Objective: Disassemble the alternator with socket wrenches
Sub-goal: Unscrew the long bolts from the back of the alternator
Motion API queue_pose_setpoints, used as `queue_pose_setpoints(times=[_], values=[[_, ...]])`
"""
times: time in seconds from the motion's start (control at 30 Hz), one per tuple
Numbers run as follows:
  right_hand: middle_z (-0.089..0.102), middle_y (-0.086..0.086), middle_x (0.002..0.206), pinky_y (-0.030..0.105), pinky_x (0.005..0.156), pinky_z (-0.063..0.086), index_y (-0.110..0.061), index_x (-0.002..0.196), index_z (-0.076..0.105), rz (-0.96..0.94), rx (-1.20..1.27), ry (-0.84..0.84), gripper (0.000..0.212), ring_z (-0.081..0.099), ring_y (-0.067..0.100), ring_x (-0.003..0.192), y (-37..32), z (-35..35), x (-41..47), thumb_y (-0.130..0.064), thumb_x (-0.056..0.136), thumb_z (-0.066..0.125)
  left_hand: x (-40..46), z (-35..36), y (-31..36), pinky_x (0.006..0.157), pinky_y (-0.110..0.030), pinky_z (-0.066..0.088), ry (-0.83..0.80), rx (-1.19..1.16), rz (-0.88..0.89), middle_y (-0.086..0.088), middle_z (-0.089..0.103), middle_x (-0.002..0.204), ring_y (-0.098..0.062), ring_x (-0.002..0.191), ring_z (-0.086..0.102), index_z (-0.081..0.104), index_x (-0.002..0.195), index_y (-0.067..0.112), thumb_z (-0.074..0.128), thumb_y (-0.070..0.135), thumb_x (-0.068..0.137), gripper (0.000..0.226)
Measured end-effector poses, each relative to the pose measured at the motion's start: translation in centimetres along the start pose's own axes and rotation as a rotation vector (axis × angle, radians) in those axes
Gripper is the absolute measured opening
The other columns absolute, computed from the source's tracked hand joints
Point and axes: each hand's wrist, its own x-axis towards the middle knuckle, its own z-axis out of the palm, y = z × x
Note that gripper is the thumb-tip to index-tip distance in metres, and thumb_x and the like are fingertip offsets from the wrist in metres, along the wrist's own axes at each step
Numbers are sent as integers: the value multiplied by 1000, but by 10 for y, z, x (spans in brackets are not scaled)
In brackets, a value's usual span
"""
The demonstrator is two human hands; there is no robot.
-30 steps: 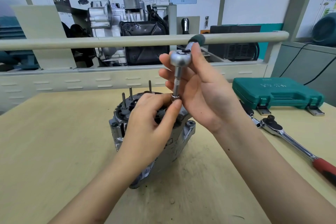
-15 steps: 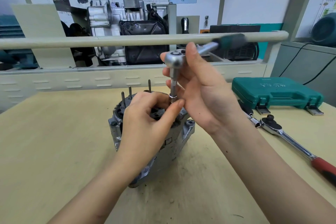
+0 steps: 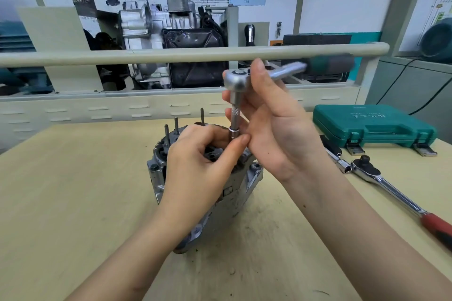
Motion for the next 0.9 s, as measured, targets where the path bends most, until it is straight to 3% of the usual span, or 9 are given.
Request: queue_pose_setpoints(times=[0.1, 0.23, 0.3, 0.4, 0.53, 0.7, 0.8, 0.9], values=[[64, -1, 70, 16, 56, 48, -14, 75, 54, -28, 0, 21, 22, 62, 6, 61, 0, -1, 0, -27, 60, 62, 0, 2, 0, 62, -14, 38, -10, -21, -45, 13, 57, 62, -7, 68, 54, 56, 63, 32, 64, 33, 73, 13], [67, 2, 75, 18, 55, 48, -9, 85, 57, -4, -21, 4, 34, 62, 7, 62, 2, -1, 2, -34, 63, 58, 0, -3, -1, 66, -25, 46, -126, -77, -59, 0, 65, 69, -13, 72, 58, 64, 73, 23, 58, 32, 79, 12], [69, -1, 76, 19, 59, 47, -13, 75, 66, 24, -73, 2, 33, 62, 7, 62, 0, -3, 4, -41, 64, 53, 4, -9, -1, 60, -23, 43, -260, -113, -43, -2, 62, 66, -11, 63, 54, 65, 78, 18, 53, 28, 83, 16], [70, -7, 74, 19, 60, 46, -18, 62, 71, 75, -91, 0, 35, 62, 4, 63, -2, -5, 5, -45, 65, 50, 10, -16, -3, 51, -11, 33, -378, -159, -14, 12, 51, 55, 0, 51, 42, 61, 70, 30, 53, 23, 85, 18], [68, -5, 72, 18, 57, 46, -13, 82, 57, 72, -37, 9, 34, 60, 4, 60, -1, -6, 5, -41, 61, 57, 11, -17, -2, 50, -4, 30, -360, -154, 23, 19, 48, 48, 4, 48, 43, 53, 62, 38, 56, 18, 84, 29], [65, -4, 68, 22, 62, 42, -17, 75, 53, 17, 8, 40, 24, 58, 5, 58, -3, -5, 4, -31, 58, 62, 8, -12, -4, 56, -12, 43, -249, -149, -25, 2, 67, 64, -2, 57, 57, 71, 77, 16, 66, 21, 79, 7], [65, -4, 65, 20, 59, 45, -16, 72, 54, -26, 15, 43, 18, 59, 5, 58, -3, -5, 3, -26, 59, 63, 6, -10, -3, 56, -16, 46, -204, -145, -44, -1, 69, 67, -6, 58, 60, 72, 76, 14, 71, 16, 78, 3], [65, -1, 72, 18, 57, 45, -13, 79, 57, 5, -10, 32, 27, 59, 5, 59, -2, -5, 4, -33, 61, 59, 6, -9, -3, 57, -15, 47, -192, -149, -51, 2, 68, 69, -2, 58, 59, 70, 75, 20, 70, 22, 77, 2]])
